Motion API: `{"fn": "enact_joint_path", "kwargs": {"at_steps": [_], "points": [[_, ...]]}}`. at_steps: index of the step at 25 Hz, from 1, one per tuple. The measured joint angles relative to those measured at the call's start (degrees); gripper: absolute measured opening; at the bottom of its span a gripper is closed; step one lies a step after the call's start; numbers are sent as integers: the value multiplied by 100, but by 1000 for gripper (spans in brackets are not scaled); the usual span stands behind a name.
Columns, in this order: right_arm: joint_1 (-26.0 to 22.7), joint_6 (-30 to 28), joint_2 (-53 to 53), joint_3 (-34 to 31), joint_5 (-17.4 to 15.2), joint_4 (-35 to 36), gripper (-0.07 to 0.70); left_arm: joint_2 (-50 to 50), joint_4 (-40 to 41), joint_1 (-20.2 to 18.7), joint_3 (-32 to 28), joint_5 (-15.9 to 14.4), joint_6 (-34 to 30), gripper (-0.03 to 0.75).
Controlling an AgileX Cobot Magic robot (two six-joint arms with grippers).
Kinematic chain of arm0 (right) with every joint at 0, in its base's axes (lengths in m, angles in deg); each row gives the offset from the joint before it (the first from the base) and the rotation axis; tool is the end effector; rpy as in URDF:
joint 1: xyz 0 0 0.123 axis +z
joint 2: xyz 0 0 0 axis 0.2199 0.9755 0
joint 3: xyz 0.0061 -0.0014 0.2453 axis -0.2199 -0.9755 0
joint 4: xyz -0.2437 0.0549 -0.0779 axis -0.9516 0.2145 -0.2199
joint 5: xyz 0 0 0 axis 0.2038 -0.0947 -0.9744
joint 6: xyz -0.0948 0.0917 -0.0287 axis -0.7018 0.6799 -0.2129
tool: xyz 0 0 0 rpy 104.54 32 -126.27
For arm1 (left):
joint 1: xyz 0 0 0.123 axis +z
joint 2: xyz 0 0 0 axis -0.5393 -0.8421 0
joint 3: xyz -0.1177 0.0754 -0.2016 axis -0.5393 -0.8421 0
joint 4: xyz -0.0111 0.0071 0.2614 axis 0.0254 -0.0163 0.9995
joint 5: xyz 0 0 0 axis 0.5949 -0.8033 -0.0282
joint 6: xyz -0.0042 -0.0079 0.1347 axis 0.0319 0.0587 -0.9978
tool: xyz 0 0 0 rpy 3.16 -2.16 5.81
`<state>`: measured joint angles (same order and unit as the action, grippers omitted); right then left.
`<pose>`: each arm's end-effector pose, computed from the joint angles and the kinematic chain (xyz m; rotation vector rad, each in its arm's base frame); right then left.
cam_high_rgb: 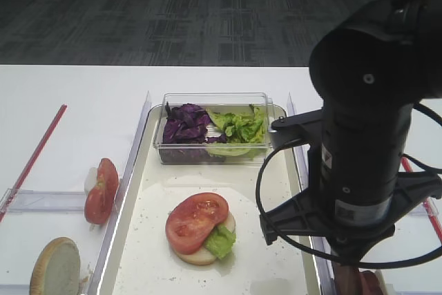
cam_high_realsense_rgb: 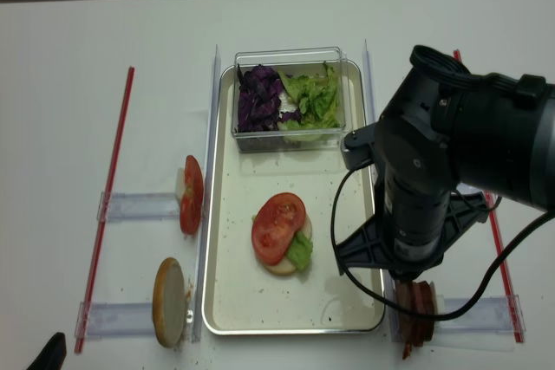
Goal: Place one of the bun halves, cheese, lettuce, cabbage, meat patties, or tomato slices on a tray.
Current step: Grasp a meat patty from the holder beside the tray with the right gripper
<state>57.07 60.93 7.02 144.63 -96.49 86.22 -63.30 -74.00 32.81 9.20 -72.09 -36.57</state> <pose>0.1875 0.1802 0.1205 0.3353 -3.0555 0.1123 0.0730 -0.0104 0.2464 0.1200 2.1550 -0.0408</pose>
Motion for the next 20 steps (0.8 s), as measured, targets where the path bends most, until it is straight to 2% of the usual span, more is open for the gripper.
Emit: {"fn": "enact_joint_path", "kwargs": {"at_steps": [4,9,20], "points": [[0,-23,0,91,-58,0,111,0,0,0,0,0,0,545],[0,-57,0,408,-281,0,111,0,0,0,0,0,0,545],[0,-202,0,607,-346,106,111,0,0,0,0,0,0,545]]}}
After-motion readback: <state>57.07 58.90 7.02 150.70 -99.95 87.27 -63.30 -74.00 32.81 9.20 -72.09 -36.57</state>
